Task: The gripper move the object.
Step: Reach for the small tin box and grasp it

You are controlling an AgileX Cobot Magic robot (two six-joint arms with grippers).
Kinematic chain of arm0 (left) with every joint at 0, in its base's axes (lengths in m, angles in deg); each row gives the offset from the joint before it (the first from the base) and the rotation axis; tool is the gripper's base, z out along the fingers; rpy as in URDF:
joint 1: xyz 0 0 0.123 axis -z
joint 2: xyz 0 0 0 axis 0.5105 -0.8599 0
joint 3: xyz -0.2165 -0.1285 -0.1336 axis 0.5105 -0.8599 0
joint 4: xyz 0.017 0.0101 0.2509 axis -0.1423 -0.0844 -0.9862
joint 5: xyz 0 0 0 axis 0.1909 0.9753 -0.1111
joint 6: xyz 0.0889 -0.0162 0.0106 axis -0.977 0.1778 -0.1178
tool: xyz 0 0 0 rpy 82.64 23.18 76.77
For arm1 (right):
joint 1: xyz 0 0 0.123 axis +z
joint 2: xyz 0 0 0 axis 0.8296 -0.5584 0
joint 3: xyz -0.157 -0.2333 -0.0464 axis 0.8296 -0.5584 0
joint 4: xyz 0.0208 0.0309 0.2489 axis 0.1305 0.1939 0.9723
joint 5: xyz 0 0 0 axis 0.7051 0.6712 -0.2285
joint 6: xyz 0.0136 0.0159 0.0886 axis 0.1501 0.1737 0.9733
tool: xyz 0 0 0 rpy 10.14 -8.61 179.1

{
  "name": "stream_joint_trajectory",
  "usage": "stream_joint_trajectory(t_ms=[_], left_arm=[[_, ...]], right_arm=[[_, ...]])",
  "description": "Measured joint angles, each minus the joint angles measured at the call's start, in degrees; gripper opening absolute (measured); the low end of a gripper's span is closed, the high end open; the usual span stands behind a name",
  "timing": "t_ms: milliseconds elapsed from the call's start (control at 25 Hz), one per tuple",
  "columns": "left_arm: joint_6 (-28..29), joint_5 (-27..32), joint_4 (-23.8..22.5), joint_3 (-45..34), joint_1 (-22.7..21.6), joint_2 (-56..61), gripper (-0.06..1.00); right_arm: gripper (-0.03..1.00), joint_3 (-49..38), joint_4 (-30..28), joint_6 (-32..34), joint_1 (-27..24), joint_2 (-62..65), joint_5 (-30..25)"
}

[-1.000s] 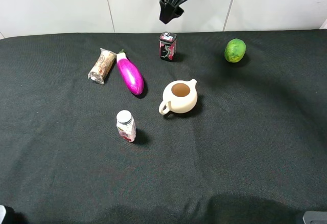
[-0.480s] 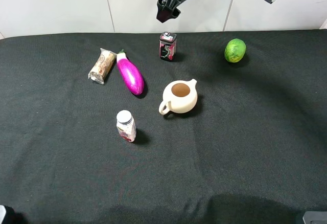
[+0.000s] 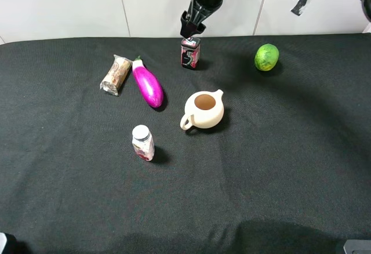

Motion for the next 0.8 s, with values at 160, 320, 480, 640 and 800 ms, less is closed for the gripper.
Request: stream_joint_trajectory(t_ms=[160, 320, 480, 640, 800], left_arm=[[0.00, 0.00, 0.00, 0.00, 0.00, 0.00, 0.79], [0.00, 0.00, 0.00, 0.00, 0.00, 0.00, 0.79], [0.00, 0.00, 0.00, 0.00, 0.00, 0.00, 0.79], [0.00, 0.00, 0.00, 0.00, 0.00, 0.00, 0.79], [0.00, 0.00, 0.00, 0.00, 0.00, 0.00, 0.79]], right_arm=[[0.69, 0.00, 0.25, -0.41, 0.00, -1.42, 1.39], [0.69, 0.00, 0.55, -1.28, 0.00, -2.94, 2.82], [0.69, 0.00, 1.96, -1.73, -0.60, -4.32, 2.88], [0.69, 0.00, 2.25, -2.77, -1.27, -5.23, 2.88], [0.69, 0.00, 2.60, -2.81, -1.27, -5.85, 2.99]])
